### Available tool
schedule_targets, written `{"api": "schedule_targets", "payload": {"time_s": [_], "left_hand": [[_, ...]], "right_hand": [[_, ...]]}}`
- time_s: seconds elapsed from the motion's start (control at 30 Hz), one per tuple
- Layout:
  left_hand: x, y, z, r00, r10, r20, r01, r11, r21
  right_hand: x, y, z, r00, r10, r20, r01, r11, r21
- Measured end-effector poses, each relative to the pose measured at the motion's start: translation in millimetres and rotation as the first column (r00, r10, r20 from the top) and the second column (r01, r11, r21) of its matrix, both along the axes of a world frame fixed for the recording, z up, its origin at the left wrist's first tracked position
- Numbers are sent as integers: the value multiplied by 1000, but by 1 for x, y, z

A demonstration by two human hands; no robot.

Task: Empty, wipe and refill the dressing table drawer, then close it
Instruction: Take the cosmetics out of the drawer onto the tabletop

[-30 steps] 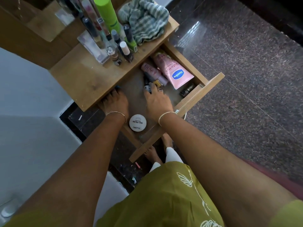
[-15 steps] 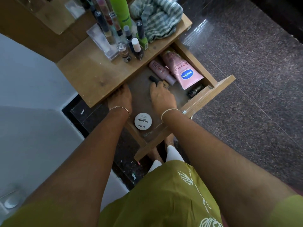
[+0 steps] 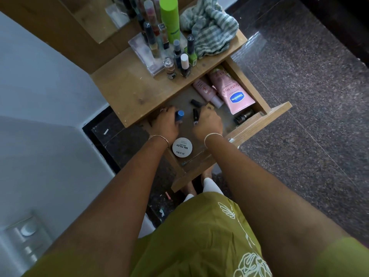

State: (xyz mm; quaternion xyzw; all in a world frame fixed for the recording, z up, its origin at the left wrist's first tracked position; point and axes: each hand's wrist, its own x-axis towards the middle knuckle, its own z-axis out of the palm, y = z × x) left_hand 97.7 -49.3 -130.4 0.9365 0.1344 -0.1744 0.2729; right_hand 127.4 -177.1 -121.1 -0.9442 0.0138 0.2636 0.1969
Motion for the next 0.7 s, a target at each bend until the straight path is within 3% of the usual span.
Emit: {"api": "schedule_targets", "payload": {"time_s": [0.17,0.37,0.5,0.7], "left_hand": [[-9,-12,26,986,154,62,-143,978,-151],[-14,-16,66,938,342,56,-292,867,-403],[-10,-12,95,911,411,40,-339,800,-495],[1,-1,126,875,468,120,-364,802,-474]], "right_hand": [[-12,-12,21,992,-122,3,120,979,167],[-18,-27,54,942,-329,-63,327,862,389],[-9,-28,82,932,-359,-50,334,798,502],[16,-18,126,934,-349,74,232,751,619]]}}
